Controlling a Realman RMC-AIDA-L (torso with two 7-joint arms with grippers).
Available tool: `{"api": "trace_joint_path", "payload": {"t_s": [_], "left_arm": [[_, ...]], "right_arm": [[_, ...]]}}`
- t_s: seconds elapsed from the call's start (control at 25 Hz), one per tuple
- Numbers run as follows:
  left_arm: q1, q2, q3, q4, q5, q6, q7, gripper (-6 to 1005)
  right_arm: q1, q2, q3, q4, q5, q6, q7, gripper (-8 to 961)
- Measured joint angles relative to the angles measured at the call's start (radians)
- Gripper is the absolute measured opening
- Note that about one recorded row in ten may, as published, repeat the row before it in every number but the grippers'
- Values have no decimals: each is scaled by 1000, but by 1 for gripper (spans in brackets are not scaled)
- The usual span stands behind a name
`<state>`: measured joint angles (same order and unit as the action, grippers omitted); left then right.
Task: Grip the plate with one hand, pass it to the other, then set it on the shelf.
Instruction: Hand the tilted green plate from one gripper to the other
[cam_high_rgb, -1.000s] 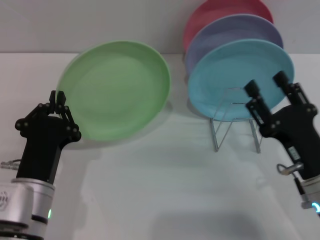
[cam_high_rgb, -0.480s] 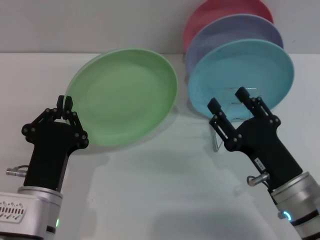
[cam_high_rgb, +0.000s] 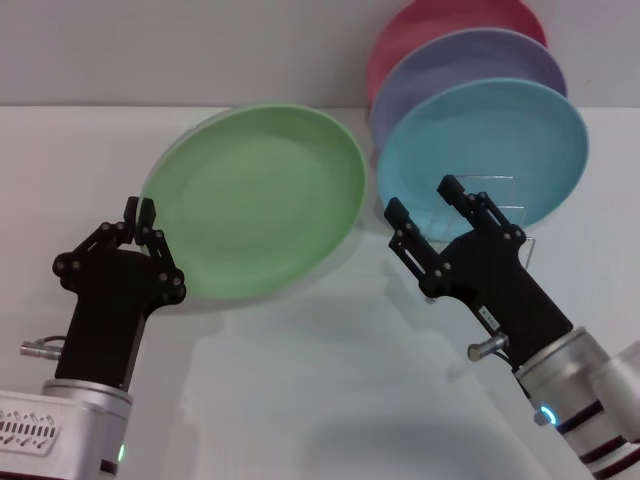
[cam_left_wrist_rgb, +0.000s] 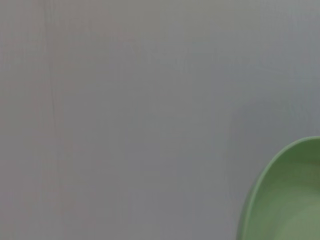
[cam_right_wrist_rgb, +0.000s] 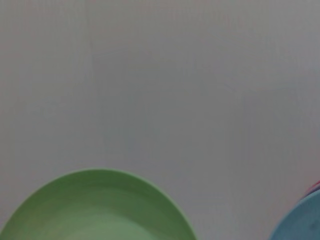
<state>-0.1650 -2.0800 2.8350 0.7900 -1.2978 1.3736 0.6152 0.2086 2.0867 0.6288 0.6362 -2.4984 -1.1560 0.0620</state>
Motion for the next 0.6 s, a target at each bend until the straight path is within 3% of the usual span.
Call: {"api": "trace_joint_path", "payload": {"t_s": [0.16, 0.6], "left_arm": [[0, 0, 3, 8, -20, -6, 14, 74], [-3, 0, 44, 144, -196, -5, 281, 76]], "right_arm": [[21, -2, 0, -8, 0, 27, 0, 678], [95, -11, -5, -56, -7, 77, 12, 679]]}}
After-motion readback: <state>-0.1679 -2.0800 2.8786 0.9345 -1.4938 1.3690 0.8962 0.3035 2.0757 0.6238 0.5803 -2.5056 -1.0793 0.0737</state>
